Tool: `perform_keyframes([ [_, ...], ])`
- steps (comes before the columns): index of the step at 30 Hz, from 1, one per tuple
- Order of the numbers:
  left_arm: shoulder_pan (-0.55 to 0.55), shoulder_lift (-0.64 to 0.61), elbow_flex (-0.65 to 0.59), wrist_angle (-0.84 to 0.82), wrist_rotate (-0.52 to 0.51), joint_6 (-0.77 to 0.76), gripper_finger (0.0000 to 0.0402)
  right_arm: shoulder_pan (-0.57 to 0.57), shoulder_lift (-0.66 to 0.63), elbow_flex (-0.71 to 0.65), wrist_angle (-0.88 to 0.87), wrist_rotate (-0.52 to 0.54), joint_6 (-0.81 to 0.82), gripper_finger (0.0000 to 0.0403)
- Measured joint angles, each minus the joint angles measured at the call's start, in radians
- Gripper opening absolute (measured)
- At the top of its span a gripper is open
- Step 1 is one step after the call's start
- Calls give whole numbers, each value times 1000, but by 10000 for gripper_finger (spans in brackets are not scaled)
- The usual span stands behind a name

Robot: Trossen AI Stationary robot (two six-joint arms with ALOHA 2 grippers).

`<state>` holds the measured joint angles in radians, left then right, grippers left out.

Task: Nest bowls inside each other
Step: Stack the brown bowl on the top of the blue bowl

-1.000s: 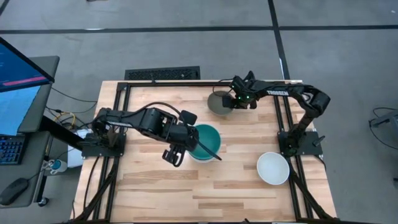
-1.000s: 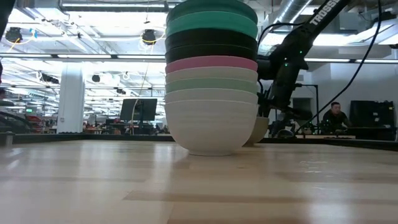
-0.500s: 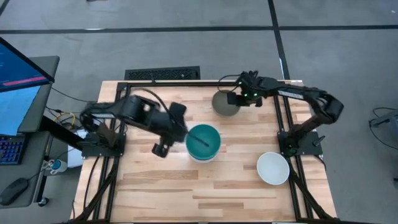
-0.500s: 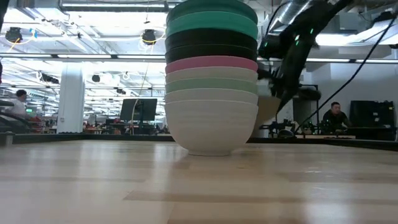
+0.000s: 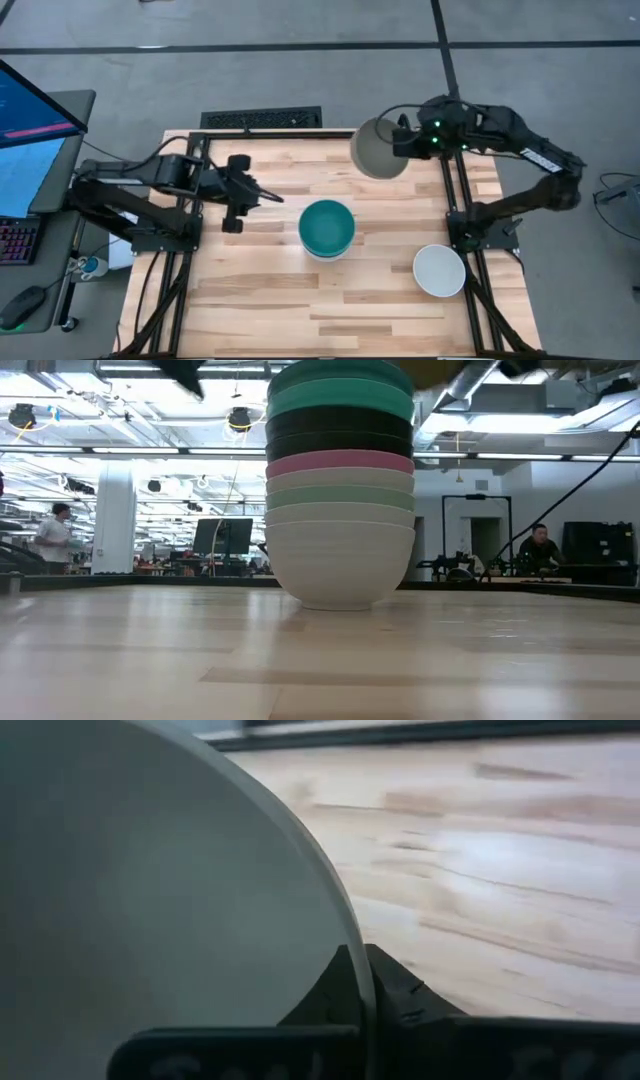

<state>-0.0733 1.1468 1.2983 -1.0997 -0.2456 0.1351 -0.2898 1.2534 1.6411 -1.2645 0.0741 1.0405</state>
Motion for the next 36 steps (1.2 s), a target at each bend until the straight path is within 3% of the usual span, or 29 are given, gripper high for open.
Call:
perform_keyframes([
  [3, 4, -106, -161, 75, 1, -59, 139, 114, 115, 164, -32, 78, 34, 15],
  [6, 3, -180, -245, 92, 4, -117, 139, 159, 259, 327, -116, 83, 32, 27],
  [11, 3, -252, -269, 77, 4, -214, 139, 204, 478, 554, -299, 59, 7, 26],
  [17, 2, -298, -269, 60, 0, -252, 139, 266, 614, 685, -307, -44, 6, 23],
  [27, 2, -274, -270, -1, -6, -244, 139, 389, 620, 651, -304, -75, 151, 21],
  [36, 2, -261, -269, -1, -5, -228, 139, 387, 620, 514, -307, -94, 183, 29],
])
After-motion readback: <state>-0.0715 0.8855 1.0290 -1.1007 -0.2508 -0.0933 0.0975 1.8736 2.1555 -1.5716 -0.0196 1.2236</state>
